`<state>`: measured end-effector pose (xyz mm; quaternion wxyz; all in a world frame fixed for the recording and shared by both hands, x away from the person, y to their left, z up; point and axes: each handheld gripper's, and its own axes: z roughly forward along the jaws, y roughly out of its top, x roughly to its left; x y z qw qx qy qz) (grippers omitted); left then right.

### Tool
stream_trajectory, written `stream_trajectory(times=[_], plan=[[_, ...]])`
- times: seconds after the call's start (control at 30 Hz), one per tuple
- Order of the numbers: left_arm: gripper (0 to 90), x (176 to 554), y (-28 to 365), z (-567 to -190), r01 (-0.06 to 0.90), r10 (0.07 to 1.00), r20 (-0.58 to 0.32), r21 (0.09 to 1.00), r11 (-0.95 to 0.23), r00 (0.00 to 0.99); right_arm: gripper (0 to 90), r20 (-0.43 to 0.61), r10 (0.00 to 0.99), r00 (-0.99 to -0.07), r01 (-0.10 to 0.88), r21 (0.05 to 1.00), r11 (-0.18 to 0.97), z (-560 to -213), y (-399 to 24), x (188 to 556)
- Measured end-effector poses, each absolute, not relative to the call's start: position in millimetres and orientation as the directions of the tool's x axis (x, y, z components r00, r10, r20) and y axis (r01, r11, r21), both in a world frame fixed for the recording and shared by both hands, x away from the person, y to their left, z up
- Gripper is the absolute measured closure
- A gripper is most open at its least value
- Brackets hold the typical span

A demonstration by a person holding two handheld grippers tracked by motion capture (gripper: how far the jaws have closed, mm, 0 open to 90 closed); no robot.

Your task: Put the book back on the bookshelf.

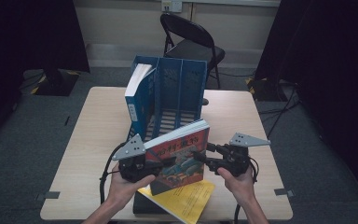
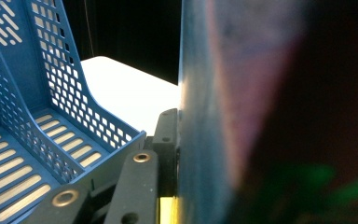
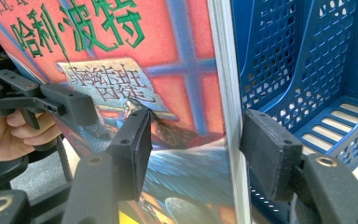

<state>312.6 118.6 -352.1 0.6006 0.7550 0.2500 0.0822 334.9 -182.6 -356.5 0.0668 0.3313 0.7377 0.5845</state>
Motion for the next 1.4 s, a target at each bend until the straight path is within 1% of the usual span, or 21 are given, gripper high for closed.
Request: stream_trajectory(times=[0.13, 0.2, 0.3, 0.4, 0.57, 0.63, 0.7, 0.93, 1.03, 1.2, 1.27, 1.4], plan=[[68.8, 316, 117, -352, 0.272, 0.478, -0.175, 0.952, -0.143, 0.861, 43.3, 0.292, 0.571, -0.767, 0.415, 0.905, 0.095, -357, -183, 336], [68.5, 317, 117, -353, 0.287, 0.487, -0.192, 0.95, -0.127, 0.852, 43.3, 0.302, 0.57, -0.764, 0.422, 0.902, 0.088, -357, -183, 337], [73.0, 317, 117, -352, 0.274, 0.504, -0.166, 0.95, -0.147, 0.848, 43.2, 0.309, 0.574, -0.758, 0.43, 0.899, 0.083, -357, -182, 339], [74.3, 319, 117, -352, 0.284, 0.517, -0.173, 0.948, -0.143, 0.838, 43.4, 0.304, 0.585, -0.752, 0.429, 0.9, 0.084, -357, -179, 341], [74.4, 321, 120, -353, 0.293, 0.507, -0.188, 0.947, -0.134, 0.841, 45.4, 0.311, 0.57, -0.761, 0.427, 0.901, 0.079, -359, -181, 342], [74.4, 322, 121, -351, 0.3, 0.502, -0.192, 0.943, -0.143, 0.843, 45.4, 0.341, 0.552, -0.761, 0.451, 0.889, 0.073, -362, -185, 342], [74.4, 322, 122, -349, 0.298, 0.507, -0.184, 0.942, -0.153, 0.842, 45.2, 0.346, 0.548, -0.762, 0.455, 0.888, 0.072, -364, -187, 342], [74.4, 317, 139, -349, 0.325, 0.532, -0.207, 0.935, -0.138, 0.821, 41.5, 0.33, 0.57, -0.752, 0.464, 0.88, 0.103, -372, -190, 335], [74.4, 316, 144, -349, 0.351, 0.549, -0.228, 0.927, -0.13, 0.805, 42.8, 0.325, 0.57, -0.754, 0.469, 0.874, 0.123, -379, -190, 332], [74.4, 316, 148, -347, 0.349, 0.545, -0.222, 0.927, -0.14, 0.809, 42.4, 0.324, 0.578, -0.749, 0.492, 0.856, 0.159, -395, -187, 333], [74.4, 316, 150, -346, 0.359, 0.552, -0.232, 0.924, -0.133, 0.801, 42.1, 0.311, 0.582, -0.751, 0.491, 0.853, 0.178, -401, -185, 332], [74.5, 319, 156, -345, 0.376, 0.561, -0.248, 0.918, -0.123, 0.789, 42.2, 0.319, 0.576, -0.752, 0.509, 0.837, 0.2, -411, -182, 332]])
